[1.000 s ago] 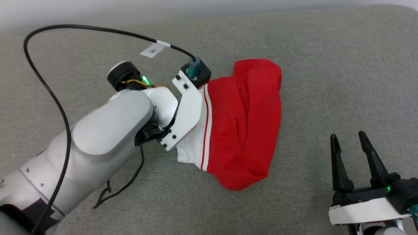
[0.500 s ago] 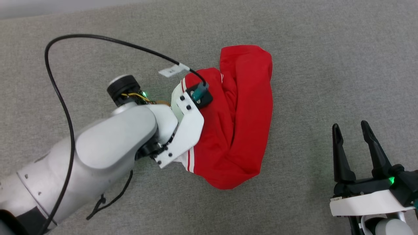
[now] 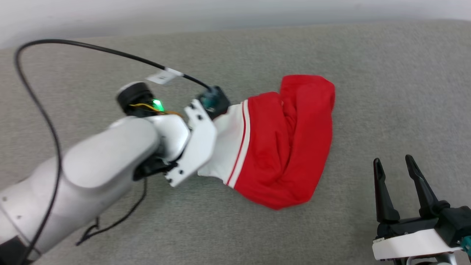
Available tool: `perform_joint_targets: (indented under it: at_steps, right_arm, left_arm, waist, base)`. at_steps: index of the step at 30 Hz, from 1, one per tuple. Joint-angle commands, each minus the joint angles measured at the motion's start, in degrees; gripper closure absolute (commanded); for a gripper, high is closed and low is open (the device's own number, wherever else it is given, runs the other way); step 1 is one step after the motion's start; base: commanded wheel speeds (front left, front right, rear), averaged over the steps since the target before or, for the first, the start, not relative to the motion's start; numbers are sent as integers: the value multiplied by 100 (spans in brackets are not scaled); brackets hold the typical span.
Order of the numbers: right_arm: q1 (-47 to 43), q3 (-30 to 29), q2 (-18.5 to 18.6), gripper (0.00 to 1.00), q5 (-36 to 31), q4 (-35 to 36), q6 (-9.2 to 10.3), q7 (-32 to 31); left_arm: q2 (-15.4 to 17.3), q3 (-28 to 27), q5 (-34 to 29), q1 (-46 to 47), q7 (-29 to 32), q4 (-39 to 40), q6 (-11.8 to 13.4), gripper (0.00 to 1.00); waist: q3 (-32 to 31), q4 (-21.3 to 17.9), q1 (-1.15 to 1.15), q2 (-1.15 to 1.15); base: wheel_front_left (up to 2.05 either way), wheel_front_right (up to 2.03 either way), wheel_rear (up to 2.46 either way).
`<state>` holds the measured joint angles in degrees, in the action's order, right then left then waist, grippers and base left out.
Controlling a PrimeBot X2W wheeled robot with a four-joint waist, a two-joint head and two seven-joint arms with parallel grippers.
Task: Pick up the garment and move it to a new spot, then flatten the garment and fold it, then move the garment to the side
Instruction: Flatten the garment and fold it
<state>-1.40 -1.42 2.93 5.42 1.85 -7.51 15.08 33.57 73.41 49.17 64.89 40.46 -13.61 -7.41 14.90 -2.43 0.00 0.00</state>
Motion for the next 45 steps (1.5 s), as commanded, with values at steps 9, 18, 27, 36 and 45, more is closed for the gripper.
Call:
perform_joint_targets:
  at_steps: [9, 18, 27, 36, 45]
  right_arm:
    - [-163, -23, -10, 0, -79, 58, 4, 13]
    - [-153, 6, -10, 0, -98, 6, 4, 13]
    - [109, -274, -9, 0, -278, 33, 4, 13]
    - [1023, -494, 105, 0, -1070, 372, 4, 13]
    - [2652, 516, 1511, 0, -636, -510, 5, -23]
  left_arm:
    - [1183, -159, 482, -745, -494, -452, 197, 100]
    - [1530, -133, 1079, -1932, -780, -726, 521, 100]
    - [1529, -590, 546, -2057, -2787, -567, 992, 0]
    - [1531, -1220, 102, -2436, -4807, 104, 2232, 0]
    - [1118, -2116, -272, -3325, -5567, 832, 3632, 0]
  waist:
    - [-339, 451, 0, 0]
    - [-249, 380, 0, 0]
    - [-641, 344, 0, 0]
    - [-821, 539, 0, 0]
    - [-757, 824, 0, 0]
  base:
    - [0, 0, 0]
    - [0, 0, 0]
    - [0, 0, 0]
    - [0, 0, 0]
    - [0, 0, 0]
